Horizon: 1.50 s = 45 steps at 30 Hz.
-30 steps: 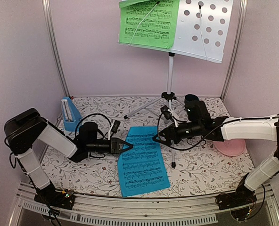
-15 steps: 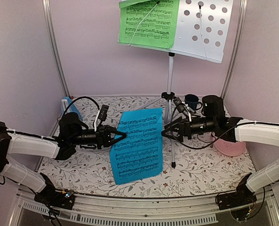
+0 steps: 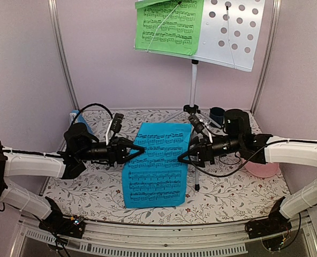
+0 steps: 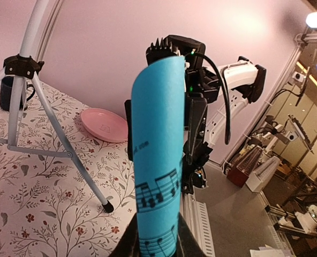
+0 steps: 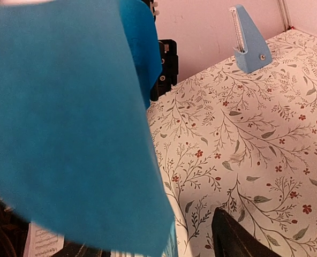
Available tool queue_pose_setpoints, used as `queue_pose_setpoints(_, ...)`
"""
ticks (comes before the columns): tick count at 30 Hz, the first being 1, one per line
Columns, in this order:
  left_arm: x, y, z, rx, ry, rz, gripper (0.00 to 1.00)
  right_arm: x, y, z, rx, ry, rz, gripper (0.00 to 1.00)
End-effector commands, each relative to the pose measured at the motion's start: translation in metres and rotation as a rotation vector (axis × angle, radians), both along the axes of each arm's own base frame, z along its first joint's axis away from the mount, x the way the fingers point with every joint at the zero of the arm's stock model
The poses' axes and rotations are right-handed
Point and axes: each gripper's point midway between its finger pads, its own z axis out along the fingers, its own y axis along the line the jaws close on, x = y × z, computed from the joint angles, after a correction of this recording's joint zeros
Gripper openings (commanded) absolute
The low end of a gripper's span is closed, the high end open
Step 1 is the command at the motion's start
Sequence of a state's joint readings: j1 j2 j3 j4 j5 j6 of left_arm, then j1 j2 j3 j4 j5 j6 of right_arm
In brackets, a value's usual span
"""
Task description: Set up the instrument practice props
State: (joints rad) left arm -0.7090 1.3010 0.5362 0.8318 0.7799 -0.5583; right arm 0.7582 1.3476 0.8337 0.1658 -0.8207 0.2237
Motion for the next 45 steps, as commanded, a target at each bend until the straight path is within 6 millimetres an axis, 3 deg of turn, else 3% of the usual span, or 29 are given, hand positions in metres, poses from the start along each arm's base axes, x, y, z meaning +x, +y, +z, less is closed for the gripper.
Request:
queue_pose_setpoints(1, -0.008, -0.003, 0.017, -0.032, -0.026, -0.034, 0.17, 0.007, 0.004, 0.010, 0.018, -0.034, -0.013, 0.63)
queue_pose_setpoints(3, -0.006, -0.003, 0.017, -0.033, -0.024, -0.026, 0.17, 0.009, 0.005, 0.010, 0.016, -0.034, -0.021, 0.57)
queue_pose_setpoints(7, -0.004, -0.004, 0.017, -0.037, -0.017, -0.020, 0.17, 0.011, 0.006, 0.019, 0.024, -0.037, -0.022, 0.33)
queue_pose_setpoints(11, -0.001, -0.002, 0.021, -0.046, -0.028, 0.010, 0.20, 0.014, 0.005, 0.028, 0.025, -0.049, -0.040, 0.00)
queue_pose_setpoints(12, 0.002, -0.001, 0.022, -0.045, -0.031, 0.029, 0.26, 0.015, 0.005, 0.030, 0.013, -0.051, -0.048, 0.00)
queue_pose_setpoints(15, 0.014, 0.007, 0.023, -0.029, -0.047, 0.135, 0.57, 0.017, 0.001, 0.043, -0.010, -0.113, -0.057, 0.00)
queue_pose_setpoints(16, 0.017, 0.011, 0.022, -0.021, -0.055, 0.174, 0.74, 0.015, -0.001, 0.048, -0.009, -0.135, -0.060, 0.00)
queue_pose_setpoints(18, 0.024, 0.022, 0.016, -0.001, -0.064, 0.258, 0.95, 0.011, -0.006, 0.057, -0.007, -0.194, -0.053, 0.00)
queue_pose_setpoints(21, 0.022, 0.031, 0.010, 0.016, -0.079, 0.287, 0.99, 0.001, -0.013, 0.072, 0.003, -0.279, -0.029, 0.00)
queue_pose_setpoints(27, -0.003, 0.016, 0.012, 0.010, -0.106, 0.123, 0.99, -0.004, -0.021, 0.088, 0.012, -0.366, -0.028, 0.00)
queue_pose_setpoints(29, -0.007, 0.013, 0.018, -0.010, -0.141, 0.109, 0.94, -0.004, -0.021, 0.090, 0.011, -0.372, -0.025, 0.00)
queue_pose_setpoints(33, -0.008, 0.010, 0.032, -0.037, -0.216, 0.120, 0.71, -0.007, -0.022, 0.097, 0.022, -0.381, -0.015, 0.00)
queue_pose_setpoints(40, -0.004, 0.012, 0.071, -0.120, -0.297, 0.178, 0.08, -0.002, -0.024, 0.111, 0.032, -0.399, -0.052, 0.00)
queue_pose_setpoints(42, 0.004, 0.011, 0.085, -0.136, -0.297, 0.218, 0.00, 0.004, -0.025, 0.121, 0.037, -0.421, -0.090, 0.00)
queue_pose_setpoints(45, 0.016, 0.010, 0.108, -0.171, -0.301, 0.276, 0.00, 0.011, -0.030, 0.143, 0.078, -0.457, -0.136, 0.00)
